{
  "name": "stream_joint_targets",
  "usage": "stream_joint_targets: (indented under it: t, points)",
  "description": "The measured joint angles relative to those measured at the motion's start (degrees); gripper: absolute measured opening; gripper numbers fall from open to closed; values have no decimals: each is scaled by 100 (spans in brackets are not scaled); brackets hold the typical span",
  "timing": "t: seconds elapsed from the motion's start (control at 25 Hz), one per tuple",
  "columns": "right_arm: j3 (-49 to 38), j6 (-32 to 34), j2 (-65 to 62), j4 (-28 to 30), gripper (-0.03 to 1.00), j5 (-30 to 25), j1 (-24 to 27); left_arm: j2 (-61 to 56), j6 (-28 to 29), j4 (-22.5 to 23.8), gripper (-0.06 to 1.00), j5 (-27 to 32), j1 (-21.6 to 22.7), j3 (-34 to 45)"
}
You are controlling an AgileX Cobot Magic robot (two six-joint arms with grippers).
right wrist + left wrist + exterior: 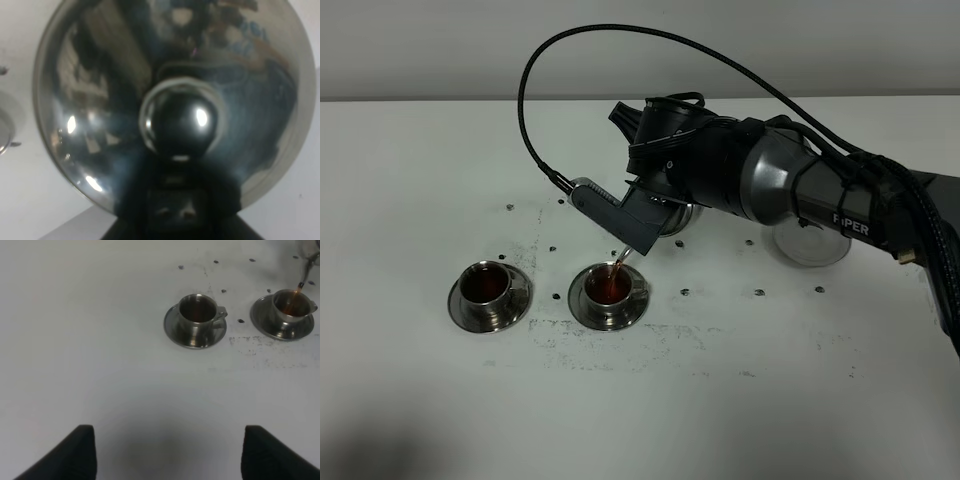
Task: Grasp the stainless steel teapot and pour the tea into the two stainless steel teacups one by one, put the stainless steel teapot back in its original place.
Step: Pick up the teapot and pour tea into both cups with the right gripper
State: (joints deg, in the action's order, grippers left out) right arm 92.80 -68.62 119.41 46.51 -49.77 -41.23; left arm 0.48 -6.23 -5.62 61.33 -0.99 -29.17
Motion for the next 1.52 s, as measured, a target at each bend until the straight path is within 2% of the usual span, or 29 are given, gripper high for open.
stream_joint_targets:
  t: [0.64, 1.52]
  points:
    - [0, 14, 0, 223, 18, 0, -17, 0, 0, 0, 58, 0, 0, 0]
    - [0, 142, 0, 243, 18, -43, -124, 0, -6, 0, 58, 0, 0, 0]
